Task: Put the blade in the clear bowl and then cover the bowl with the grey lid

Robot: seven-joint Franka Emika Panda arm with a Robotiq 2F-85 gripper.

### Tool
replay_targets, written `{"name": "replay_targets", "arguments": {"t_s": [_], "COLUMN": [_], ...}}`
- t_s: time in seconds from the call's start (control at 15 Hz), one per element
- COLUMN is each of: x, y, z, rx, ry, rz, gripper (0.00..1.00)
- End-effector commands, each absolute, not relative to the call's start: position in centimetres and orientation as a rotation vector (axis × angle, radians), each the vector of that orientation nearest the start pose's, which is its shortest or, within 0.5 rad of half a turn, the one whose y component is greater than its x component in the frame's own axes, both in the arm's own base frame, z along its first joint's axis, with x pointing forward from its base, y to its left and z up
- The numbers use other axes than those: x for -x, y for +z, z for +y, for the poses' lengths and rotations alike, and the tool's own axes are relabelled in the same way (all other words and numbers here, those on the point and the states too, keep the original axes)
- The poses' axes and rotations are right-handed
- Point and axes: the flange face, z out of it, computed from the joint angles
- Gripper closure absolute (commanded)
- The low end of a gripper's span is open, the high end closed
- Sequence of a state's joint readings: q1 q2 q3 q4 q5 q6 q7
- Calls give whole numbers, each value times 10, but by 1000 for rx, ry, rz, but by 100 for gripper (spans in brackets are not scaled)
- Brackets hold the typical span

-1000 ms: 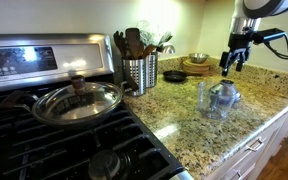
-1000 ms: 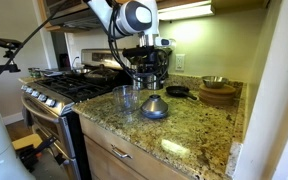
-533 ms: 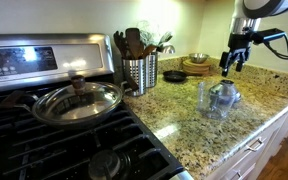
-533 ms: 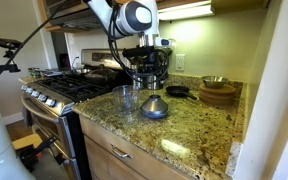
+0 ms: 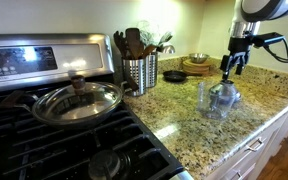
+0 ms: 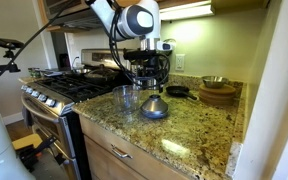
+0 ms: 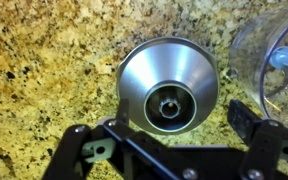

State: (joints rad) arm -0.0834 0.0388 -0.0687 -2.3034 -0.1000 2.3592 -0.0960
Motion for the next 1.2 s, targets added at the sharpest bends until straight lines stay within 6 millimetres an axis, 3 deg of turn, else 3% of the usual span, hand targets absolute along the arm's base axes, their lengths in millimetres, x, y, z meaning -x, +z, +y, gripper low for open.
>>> {"name": "replay_targets", "arguments": {"t_s": [0.0, 1.07, 1.13], "x": [-516, -531, -531], "y": [327, 305, 304], "z": [-91, -106, -107], "rx": [3174, 3095, 3095], "ry": [-10, 13, 15], "rz": [-52, -65, -66], "gripper": [0, 0, 5]}}
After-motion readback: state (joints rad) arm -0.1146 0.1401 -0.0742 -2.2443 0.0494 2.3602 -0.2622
